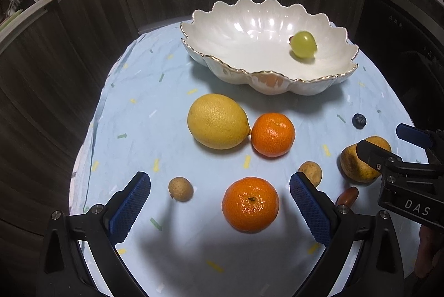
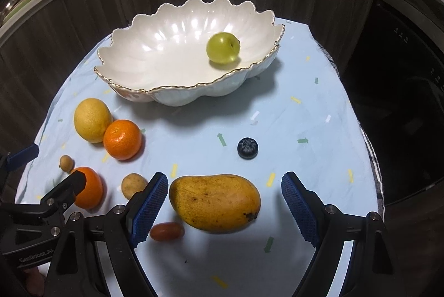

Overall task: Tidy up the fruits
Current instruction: 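Withdraw both open tools from the bowl back toward the remaining fruits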

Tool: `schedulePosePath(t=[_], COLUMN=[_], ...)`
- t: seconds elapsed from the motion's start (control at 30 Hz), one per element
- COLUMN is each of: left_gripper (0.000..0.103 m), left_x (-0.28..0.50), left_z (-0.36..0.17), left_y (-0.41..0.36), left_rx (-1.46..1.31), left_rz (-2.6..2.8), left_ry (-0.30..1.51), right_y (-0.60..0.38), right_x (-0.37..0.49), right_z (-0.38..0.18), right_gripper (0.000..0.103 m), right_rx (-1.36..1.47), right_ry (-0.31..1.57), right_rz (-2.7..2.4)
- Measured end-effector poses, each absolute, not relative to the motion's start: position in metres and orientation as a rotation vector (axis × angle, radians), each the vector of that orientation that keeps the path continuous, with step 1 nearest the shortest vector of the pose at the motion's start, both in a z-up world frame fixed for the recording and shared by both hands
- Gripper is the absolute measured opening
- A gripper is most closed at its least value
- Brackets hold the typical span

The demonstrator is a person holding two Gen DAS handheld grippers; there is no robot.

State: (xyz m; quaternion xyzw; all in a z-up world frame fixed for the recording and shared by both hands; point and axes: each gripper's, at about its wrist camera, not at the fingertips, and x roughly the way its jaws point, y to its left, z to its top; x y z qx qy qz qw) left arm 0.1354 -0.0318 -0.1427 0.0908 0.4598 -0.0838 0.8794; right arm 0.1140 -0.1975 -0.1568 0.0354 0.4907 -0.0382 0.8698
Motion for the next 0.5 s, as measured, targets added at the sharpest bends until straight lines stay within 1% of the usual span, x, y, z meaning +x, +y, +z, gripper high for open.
schedulePosePath(t=[0.5], left_gripper=[0.102], left_x=[0.138], left_z=[-0.156], left_y=[-0.032], left_rx=[0.193], left_rz=[-0.182], left_ry=[0.979], right_y=[-0.194], right_x=[0.117], right_z=[-0.169], right_gripper=[0.085], right_rx=[0.066], right_ry=[1.04], right_rz=[-0.072])
